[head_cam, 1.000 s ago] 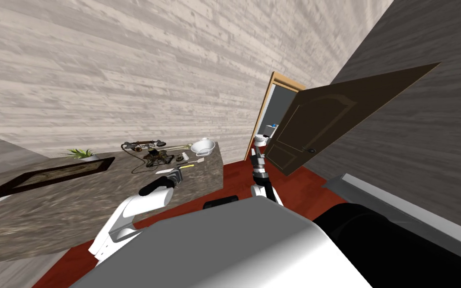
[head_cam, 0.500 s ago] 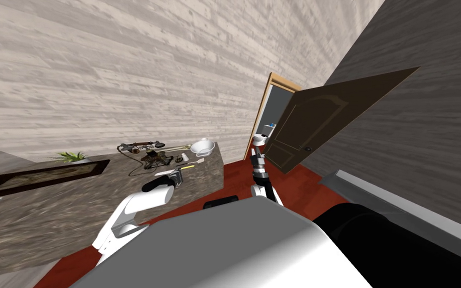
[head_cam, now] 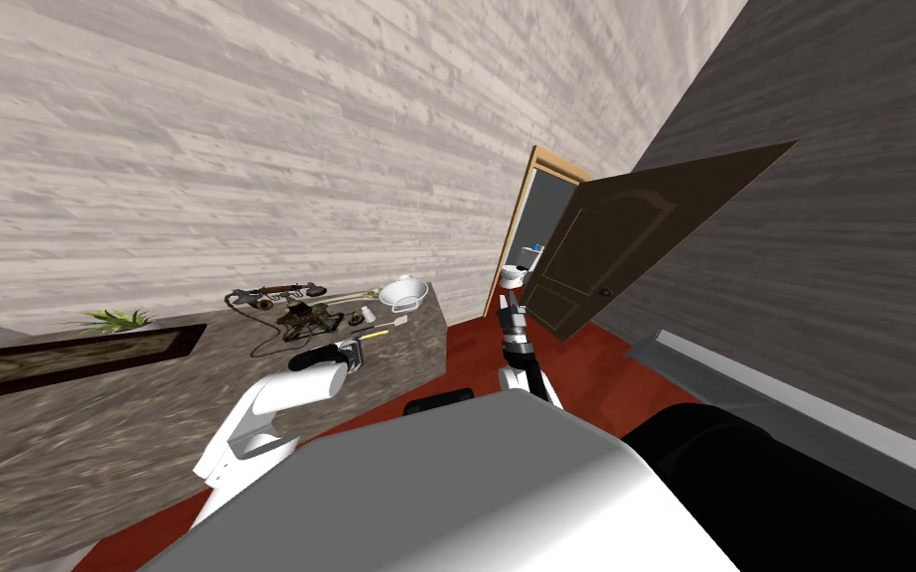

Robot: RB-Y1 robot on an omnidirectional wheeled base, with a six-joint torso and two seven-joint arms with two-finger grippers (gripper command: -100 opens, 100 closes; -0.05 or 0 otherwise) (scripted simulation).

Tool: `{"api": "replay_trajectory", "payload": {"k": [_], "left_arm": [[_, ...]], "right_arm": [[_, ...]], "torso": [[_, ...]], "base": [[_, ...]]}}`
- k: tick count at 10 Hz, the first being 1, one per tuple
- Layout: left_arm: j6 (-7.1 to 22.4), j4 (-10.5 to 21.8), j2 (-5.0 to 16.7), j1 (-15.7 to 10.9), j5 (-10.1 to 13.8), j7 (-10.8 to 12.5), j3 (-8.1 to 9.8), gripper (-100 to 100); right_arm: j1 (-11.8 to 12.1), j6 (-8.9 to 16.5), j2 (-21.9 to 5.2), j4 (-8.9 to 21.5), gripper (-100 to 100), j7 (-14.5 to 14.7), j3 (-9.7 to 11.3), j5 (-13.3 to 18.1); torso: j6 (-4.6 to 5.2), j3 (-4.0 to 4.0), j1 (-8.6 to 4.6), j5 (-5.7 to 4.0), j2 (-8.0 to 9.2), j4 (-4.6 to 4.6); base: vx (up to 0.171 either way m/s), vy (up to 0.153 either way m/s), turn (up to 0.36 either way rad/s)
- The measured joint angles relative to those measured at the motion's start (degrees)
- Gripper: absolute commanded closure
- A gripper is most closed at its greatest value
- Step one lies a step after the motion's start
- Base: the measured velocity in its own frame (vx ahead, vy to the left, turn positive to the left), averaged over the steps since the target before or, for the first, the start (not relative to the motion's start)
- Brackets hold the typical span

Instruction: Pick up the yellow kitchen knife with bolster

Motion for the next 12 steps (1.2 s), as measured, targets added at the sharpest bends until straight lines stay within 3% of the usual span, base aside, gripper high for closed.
{"api": "replay_trajectory", "payload": {"k": [5, 12], "left_arm": [[7.1, 0.0, 0.7, -2.1, 0.5, 0.4, -0.02, -100], [17.7, -0.2, 2.6, -6.7, 1.4, 0.2, -0.14, -100]], "right_arm": [[0.0, 0.0, 0.0, 0.0, 0, 0.0, 0.0, 0.0], [0.0, 0.0, 0.0, 0.0, 0, 0.0, 0.0, 0.0]], "torso": [[-0.02, -0.02, -0.07, -0.01, -0.03, -0.01], [-0.02, -0.06, 0.16, 0.04, -0.1, -0.02]], "base": [[0.014, 0.061, -0.056], [0.025, 0.102, -0.071]]}}
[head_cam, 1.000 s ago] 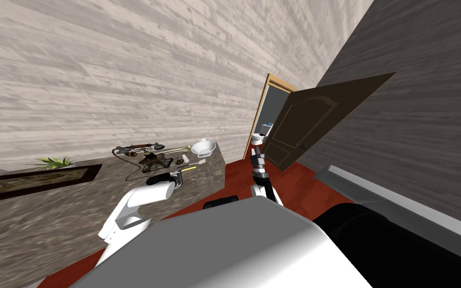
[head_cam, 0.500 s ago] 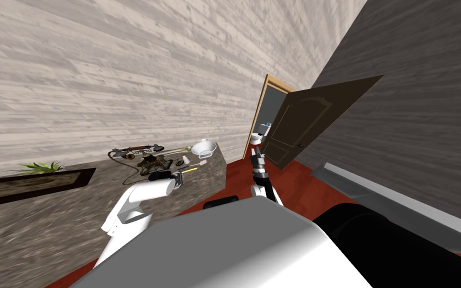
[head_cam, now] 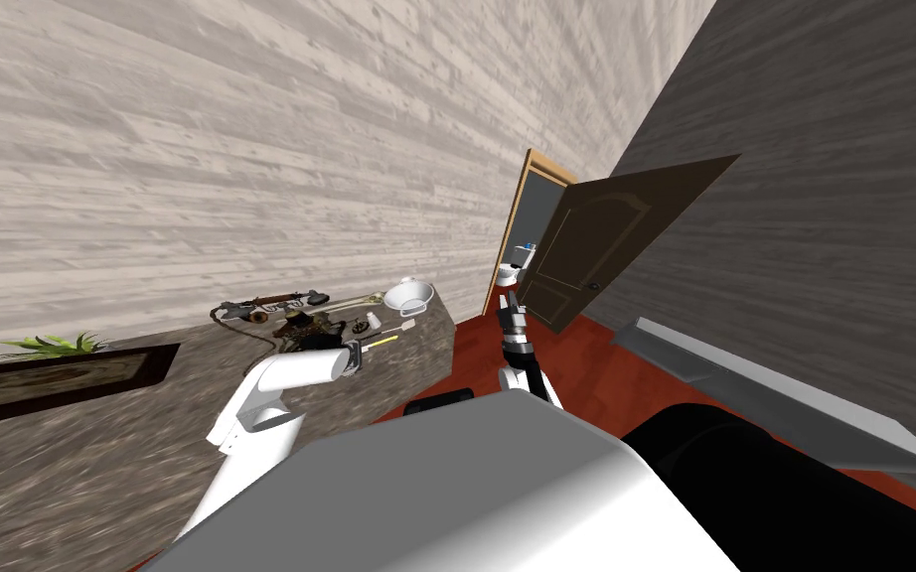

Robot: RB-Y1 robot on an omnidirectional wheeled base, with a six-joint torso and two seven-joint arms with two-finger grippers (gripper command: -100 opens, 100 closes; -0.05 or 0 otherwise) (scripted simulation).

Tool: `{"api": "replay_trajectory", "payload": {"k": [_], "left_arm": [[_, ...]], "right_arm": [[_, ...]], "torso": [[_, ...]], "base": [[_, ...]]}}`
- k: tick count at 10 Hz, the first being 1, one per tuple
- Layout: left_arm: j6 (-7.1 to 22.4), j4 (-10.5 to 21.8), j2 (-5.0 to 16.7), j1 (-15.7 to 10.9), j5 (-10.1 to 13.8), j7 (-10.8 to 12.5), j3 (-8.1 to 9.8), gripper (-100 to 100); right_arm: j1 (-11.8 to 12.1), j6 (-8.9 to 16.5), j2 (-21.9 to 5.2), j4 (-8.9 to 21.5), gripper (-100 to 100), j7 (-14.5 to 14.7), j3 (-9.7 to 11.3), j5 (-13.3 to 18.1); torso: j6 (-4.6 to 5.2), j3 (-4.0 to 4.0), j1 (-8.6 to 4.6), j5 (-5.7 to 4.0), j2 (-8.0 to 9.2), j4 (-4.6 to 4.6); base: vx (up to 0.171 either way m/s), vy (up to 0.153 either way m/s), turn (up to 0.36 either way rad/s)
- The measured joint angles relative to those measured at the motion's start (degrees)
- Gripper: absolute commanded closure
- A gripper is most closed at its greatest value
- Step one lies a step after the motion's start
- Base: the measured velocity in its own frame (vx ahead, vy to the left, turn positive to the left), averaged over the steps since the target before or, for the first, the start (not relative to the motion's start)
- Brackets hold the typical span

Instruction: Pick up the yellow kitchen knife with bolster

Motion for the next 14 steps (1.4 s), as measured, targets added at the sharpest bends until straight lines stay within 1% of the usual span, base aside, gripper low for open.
{"api": "replay_trajectory", "payload": {"k": [4, 5, 6, 7, 10, 11, 14], "left_arm": [[4.5, -0.3, 0.9, -2.4, 0.2, -0.4, -0.29, -100], [4.7, -0.3, 0.9, -2.4, 0.2, -0.4, -0.31, 0], [4.7, -0.3, 0.9, -2.4, 0.2, -0.4, -0.3, -100], [4.0, 0.5, 0.9, -2.5, 0.2, -0.5, -0.27, -100], [0.9, 3.9, 0.5, -2.9, -0.3, -0.9, -0.45, -100], [0.6, 4.0, 0.4, -2.8, -0.3, -0.9, -0.48, 100], [0.6, 4.0, 0.4, -2.9, -0.3, -0.9, -0.47, 100]], "right_arm": [[0.0, 0.0, 0.0, 0.0, 0, 0.0, 0.0, 0.0], [0.0, 0.0, 0.0, 0.0, 0, 0.0, 0.0, 0.0], [0.0, 0.0, 0.0, 0.0, 0, 0.0, 0.0, 0.0], [0.0, 0.0, 0.0, 0.0, 0, 0.0, 0.0, 0.0], [0.0, 0.0, 0.0, 0.0, 0, 0.0, 0.0, 0.0], [0.0, 0.0, 0.0, 0.0, 0, 0.0, 0.0, 0.0], [0.0, 0.0, 0.0, 0.0, 0, 0.0, 0.0, 0.0]], "torso": [[0.0, 0.0, -0.16, -0.03, 0.01, 0.0], [-0.01, 0.03, -0.3, -0.05, 0.06, 0.01], [-0.01, 0.05, -0.41, -0.08, 0.09, 0.01], [-0.01, 0.05, -0.44, -0.09, 0.1, 0.02], [-0.01, 0.06, -0.47, -0.1, 0.1, 0.02], [-0.01, 0.06, -0.47, -0.1, 0.11, 0.02], [-0.01, 0.07, -0.47, -0.1, 0.12, 0.02]], "base": [[0.026, 0.07, -0.038], [0.002, 0.007, 0.002], [0.0, 0.0, 0.0], [0.0, 0.0, 0.0], [0.0, 0.0, 0.0], [0.0, 0.0, 0.0], [0.0, 0.0, 0.0]]}}
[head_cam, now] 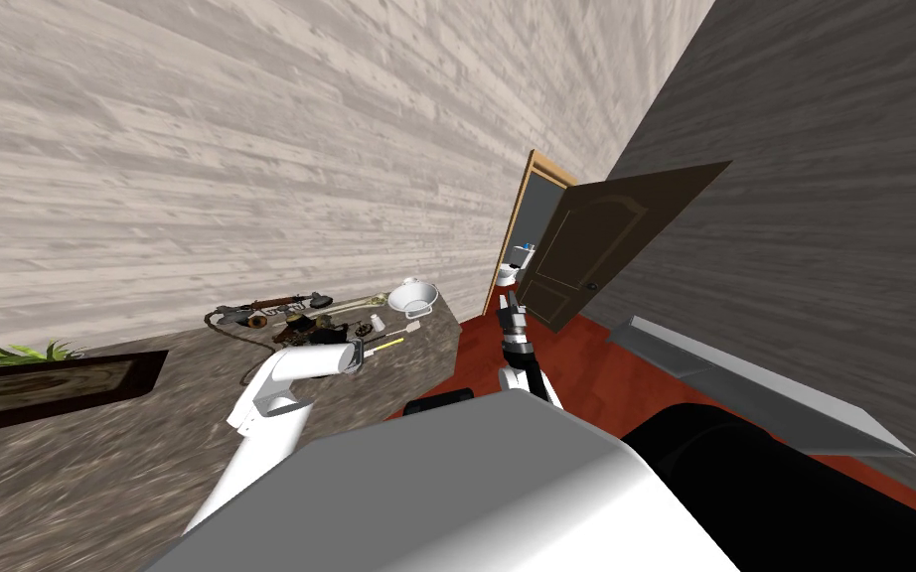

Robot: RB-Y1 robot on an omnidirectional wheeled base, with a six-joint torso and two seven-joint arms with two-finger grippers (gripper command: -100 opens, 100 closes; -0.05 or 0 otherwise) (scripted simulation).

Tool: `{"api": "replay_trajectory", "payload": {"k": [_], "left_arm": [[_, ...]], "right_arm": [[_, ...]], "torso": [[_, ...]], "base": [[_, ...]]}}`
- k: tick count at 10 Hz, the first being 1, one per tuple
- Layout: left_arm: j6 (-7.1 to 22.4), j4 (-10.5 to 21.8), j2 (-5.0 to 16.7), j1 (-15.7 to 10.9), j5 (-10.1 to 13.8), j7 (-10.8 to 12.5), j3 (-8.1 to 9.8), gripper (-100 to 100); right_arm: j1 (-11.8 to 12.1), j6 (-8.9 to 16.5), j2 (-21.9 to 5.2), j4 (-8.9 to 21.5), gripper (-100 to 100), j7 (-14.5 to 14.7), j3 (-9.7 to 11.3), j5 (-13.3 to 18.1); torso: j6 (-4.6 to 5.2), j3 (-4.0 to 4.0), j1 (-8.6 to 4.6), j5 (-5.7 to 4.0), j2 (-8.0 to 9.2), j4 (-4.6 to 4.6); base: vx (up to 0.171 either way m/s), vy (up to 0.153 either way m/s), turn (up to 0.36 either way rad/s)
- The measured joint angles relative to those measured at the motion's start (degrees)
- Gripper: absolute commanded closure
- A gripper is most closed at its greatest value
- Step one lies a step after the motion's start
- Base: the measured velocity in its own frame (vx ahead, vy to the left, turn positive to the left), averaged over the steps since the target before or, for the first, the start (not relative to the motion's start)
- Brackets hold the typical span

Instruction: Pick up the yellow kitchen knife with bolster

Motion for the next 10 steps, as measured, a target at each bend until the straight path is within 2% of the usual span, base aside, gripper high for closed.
{"api": "replay_trajectory", "payload": {"k": [1, 3, 5, 10], "left_arm": [[0.0, 0.0, 0.0, 0.0, 0.0, 0.0, 0.0, 100], [0.0, 0.0, 0.0, 0.0, 0.0, 0.0, 0.0, -100], [0.7, -1.0, -0.6, -0.6, 2.2, 0.1, -0.04, -100], [3.7, -1.6, -1.1, -2.9, 8.2, 0.1, 1.49, -100]], "right_arm": [[0.0, 0.0, 0.0, 0.0, 0, 0.0, 0.0, 0.0], [0.0, 0.0, 0.0, 0.0, 0, 0.0, 0.0, 0.0], [0.0, 0.0, 0.0, 0.0, 0, 0.0, 0.0, 0.0], [0.0, 0.0, 0.0, 0.0, 0, 0.0, 0.0, 0.0]], "torso": [[0.0, 0.0, 0.0, 0.0, 0.0, 0.0], [0.0, 0.0, 0.0, 0.0, 0.0, 0.0], [0.0, 0.15, 0.17, 0.03, 0.27, 0.06], [0.01, 0.15, 0.12, 0.03, 0.25, 0.06]], "base": [[0.0, 0.0, 0.0], [-0.024, 0.012, 0.01], [-0.086, 0.056, -0.005], [-0.069, 0.042, -0.052]]}}
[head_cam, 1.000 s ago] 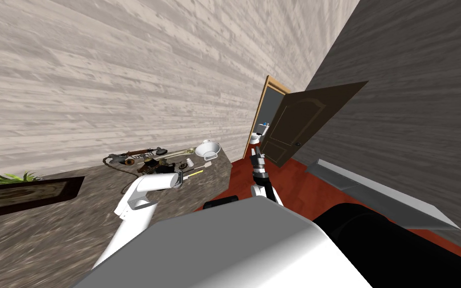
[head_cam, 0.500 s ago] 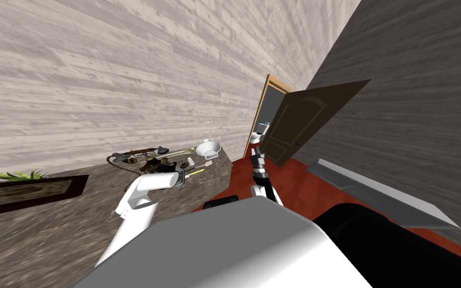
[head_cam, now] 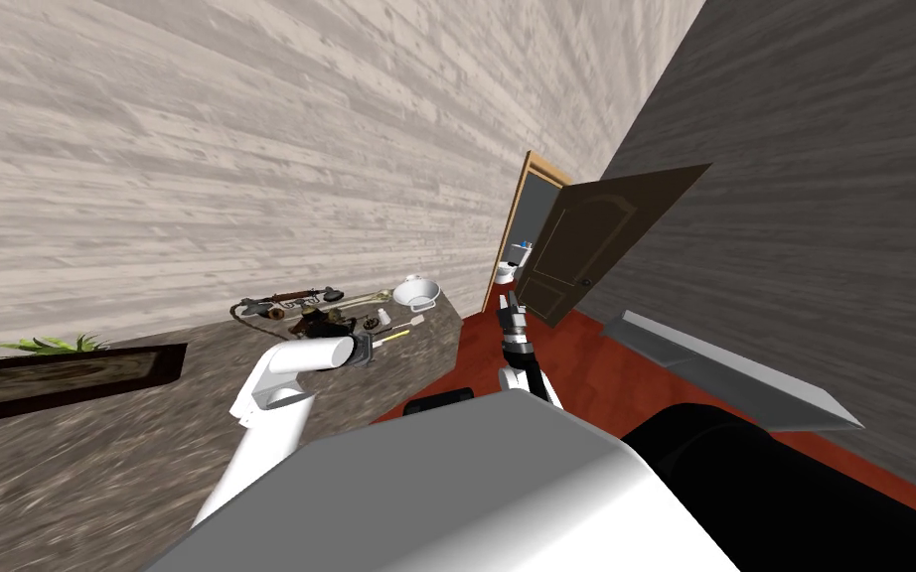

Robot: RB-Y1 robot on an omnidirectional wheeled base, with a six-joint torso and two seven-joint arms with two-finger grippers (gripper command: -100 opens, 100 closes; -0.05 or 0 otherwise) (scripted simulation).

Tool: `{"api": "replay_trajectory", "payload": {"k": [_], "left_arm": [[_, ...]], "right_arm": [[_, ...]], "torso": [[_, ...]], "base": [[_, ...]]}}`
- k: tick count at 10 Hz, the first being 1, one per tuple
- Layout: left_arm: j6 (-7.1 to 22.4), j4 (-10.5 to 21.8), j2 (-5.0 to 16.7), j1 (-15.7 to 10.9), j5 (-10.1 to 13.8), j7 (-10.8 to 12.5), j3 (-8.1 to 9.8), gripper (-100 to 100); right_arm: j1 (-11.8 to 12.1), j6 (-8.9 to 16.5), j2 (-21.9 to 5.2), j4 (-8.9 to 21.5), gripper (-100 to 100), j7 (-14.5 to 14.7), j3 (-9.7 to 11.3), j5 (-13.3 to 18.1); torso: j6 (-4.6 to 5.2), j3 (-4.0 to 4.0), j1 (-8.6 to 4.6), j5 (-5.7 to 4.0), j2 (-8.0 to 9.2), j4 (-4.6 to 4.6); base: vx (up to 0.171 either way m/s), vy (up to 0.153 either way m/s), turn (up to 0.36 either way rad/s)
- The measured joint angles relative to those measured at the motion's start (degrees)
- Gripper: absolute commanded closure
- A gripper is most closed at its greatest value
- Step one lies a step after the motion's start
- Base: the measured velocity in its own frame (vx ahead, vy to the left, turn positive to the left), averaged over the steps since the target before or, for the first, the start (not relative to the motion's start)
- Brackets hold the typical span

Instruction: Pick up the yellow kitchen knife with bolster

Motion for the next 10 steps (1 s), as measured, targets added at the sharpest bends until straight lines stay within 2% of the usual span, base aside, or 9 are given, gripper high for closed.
{"api": "replay_trajectory", "payload": {"k": [2, 4, 8, 10], "left_arm": [[1.3, 0.5, 0.3, -1.0, 2.4, -0.1, 1.36, -100], [2.7, 1.5, 1.3, -1.8, 5.0, -0.3, 3.88, -100], [5.0, 5.1, 4.1, -3.6, 6.7, -0.4, 8.41, -100], [6.3, 7.0, 5.8, -3.5, 6.4, -0.4, 10.71, -100]], "right_arm": [[0.0, 0.0, 0.0, 0.0, 0, 0.0, 0.0, 0.0], [0.0, 0.0, 0.0, 0.0, 0, 0.0, 0.0, 0.0], [0.0, 0.0, 0.0, 0.0, 0, 0.0, 0.0, 0.0], [0.0, 0.0, 0.0, 0.0, 0, 0.0, 0.0, 0.0]], "torso": [[0.0, 0.01, 0.05, 0.01, 0.01, 0.0], [0.01, -0.02, 0.07, 0.01, -0.03, -0.01], [0.0, -0.19, -0.13, -0.03, -0.34, -0.07], [-0.01, -0.26, -0.16, -0.03, -0.46, -0.1]], "base": [[-0.069, 0.046, -0.155], [-0.043, 0.036, -0.215], [0.017, -0.007, -0.179], [0.051, -0.026, -0.136]]}}
